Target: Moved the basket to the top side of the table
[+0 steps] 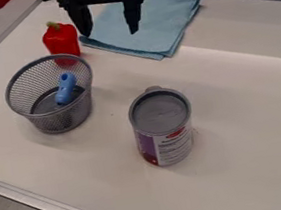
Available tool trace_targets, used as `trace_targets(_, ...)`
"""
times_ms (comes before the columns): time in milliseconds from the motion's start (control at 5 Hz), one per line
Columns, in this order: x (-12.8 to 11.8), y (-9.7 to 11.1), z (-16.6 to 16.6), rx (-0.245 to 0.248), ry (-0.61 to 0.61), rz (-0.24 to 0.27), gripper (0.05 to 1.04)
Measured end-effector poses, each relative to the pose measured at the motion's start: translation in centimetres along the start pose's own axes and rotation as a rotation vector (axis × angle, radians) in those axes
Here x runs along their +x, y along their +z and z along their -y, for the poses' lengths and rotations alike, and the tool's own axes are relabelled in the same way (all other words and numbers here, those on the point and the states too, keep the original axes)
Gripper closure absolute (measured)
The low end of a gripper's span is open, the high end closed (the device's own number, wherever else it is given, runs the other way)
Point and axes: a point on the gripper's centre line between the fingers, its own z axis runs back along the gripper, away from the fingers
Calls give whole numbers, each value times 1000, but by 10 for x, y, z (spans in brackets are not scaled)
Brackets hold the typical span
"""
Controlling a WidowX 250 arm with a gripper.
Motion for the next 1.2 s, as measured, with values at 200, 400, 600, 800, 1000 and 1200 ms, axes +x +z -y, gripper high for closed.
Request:
trace_targets(200,-4,-8,0,2,1,-29,84)
trace_targets(400,-4,-8,-6,-6,22,-38,84)
trace_targets(600,0,-8,-18,13,79,-19,84)
trace_targets(800,-2,-12,-27,40,134,-12,84)
trace_targets(1000,-7,-12,-31,57,181,30,84)
trace_targets(1200,-14,-22,-34,70,228,40,84)
